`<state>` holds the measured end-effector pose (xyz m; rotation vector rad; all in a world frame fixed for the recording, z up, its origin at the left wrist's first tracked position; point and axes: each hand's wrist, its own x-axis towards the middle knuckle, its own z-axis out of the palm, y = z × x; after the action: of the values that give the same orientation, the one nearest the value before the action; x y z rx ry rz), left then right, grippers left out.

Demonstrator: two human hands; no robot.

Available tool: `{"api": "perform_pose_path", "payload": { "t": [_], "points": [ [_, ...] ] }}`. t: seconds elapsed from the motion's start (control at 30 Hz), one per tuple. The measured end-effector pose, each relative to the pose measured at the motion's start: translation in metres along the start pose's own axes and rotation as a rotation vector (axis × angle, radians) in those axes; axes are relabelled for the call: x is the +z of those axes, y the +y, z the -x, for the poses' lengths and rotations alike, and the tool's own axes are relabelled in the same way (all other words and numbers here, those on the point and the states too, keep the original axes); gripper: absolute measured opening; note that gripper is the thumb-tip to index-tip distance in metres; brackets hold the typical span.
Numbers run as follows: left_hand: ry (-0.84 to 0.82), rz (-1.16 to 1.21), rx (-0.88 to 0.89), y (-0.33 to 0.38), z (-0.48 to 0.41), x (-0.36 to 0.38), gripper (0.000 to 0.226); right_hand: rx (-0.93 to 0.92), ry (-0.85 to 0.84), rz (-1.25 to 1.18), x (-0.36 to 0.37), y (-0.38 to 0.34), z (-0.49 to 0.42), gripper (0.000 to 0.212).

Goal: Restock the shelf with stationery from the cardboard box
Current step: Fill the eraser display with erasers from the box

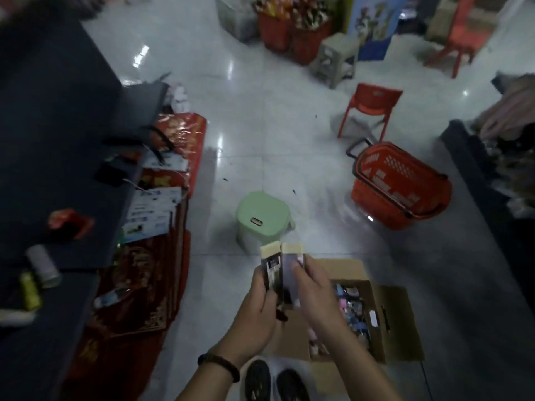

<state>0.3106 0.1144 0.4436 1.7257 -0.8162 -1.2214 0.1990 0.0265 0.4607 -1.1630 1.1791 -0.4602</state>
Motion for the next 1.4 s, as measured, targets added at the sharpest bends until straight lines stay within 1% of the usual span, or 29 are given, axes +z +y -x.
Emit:
{"api": "perform_pose_path", "payload": {
  "t": [0.07, 0.13, 0.2, 0.33, 0.4, 0.43, 0.53, 0.6, 0.67, 0.73, 0.83, 0.93, 1.0, 1.07, 1.1, 1.17, 1.27, 1.33, 1.4],
  "points": [
    [0.113, 0.051, -0.004, 0.015, 0.025, -0.018, 0.046, -0.137, -0.070, 0.116, 0.014, -0.029, 0.014, 0.028],
    [0.208, 0.202, -0.032, 0.029, 0.051, -0.037, 0.043, -0.227, -0.194, 0.202, 0.030, -0.058, 0.028, 0.030],
    [0.290, 0.359, -0.040, 0.039, 0.082, -0.056, 0.036, -0.280, -0.299, 0.212, 0.051, -0.085, 0.044, 0.022],
    [0.446, 0.499, 0.009, 0.051, 0.156, -0.105, 0.028, -0.388, -0.455, 0.213, 0.104, -0.122, 0.085, 0.018],
    [0.538, 0.521, 0.041, 0.053, 0.197, -0.129, 0.026, -0.424, -0.550, 0.209, 0.136, -0.132, 0.111, 0.017],
    [0.584, 0.523, 0.067, 0.053, 0.218, -0.139, 0.026, -0.438, -0.600, 0.219, 0.154, -0.136, 0.126, 0.021],
    [0.791, 0.498, 0.151, 0.045, 0.285, -0.170, 0.025, -0.529, -0.752, 0.261, 0.213, -0.143, 0.180, 0.047],
    [0.964, 0.452, 0.181, 0.033, 0.331, -0.191, 0.024, -0.675, -0.788, 0.342, 0.258, -0.142, 0.217, 0.060],
    [1.123, 0.389, 0.175, 0.015, 0.380, -0.214, 0.024, -0.803, -0.840, 0.419, 0.306, -0.138, 0.261, 0.057],
    [1.226, 0.359, 0.181, -0.005, 0.432, -0.238, 0.024, -0.855, -0.904, 0.452, 0.354, -0.132, 0.311, 0.045],
    [1.304, 0.307, 0.212, -0.032, 0.506, -0.272, 0.024, -0.835, -0.997, 0.461, 0.425, -0.116, 0.387, 0.034],
    [1.347, 0.354, 0.269, -0.051, 0.570, -0.303, 0.020, -0.788, -1.087, 0.456, 0.486, -0.098, 0.454, 0.029],
    [1.391, 0.362, 0.309, -0.061, 0.609, -0.321, 0.017, -0.686, -1.184, 0.392, 0.519, -0.091, 0.495, 0.019],
    [1.428, 0.394, 0.344, -0.069, 0.645, -0.339, 0.021, -0.570, -1.286, 0.354, 0.550, -0.089, 0.527, 0.009],
    [1.442, 0.416, 0.360, -0.074, 0.661, -0.348, 0.022, -0.552, -1.338, 0.359, 0.565, -0.088, 0.539, 0.008],
    [1.465, 0.433, 0.406, -0.083, 0.690, -0.366, 0.020, -0.662, -1.415, 0.401, 0.594, -0.088, 0.559, 0.014],
    [1.531, 0.436, 0.472, -0.096, 0.725, -0.397, 0.019, -0.917, -1.404, 0.473, 0.638, -0.098, 0.584, 0.022],
    [1.582, 0.454, 0.511, -0.100, 0.746, -0.417, 0.027, -1.043, -1.411, 0.507, 0.666, -0.108, 0.603, 0.026],
    [1.628, 0.478, 0.529, -0.100, 0.763, -0.434, 0.033, -1.100, -1.493, 0.515, 0.693, -0.117, 0.621, 0.023]
  ]
}}
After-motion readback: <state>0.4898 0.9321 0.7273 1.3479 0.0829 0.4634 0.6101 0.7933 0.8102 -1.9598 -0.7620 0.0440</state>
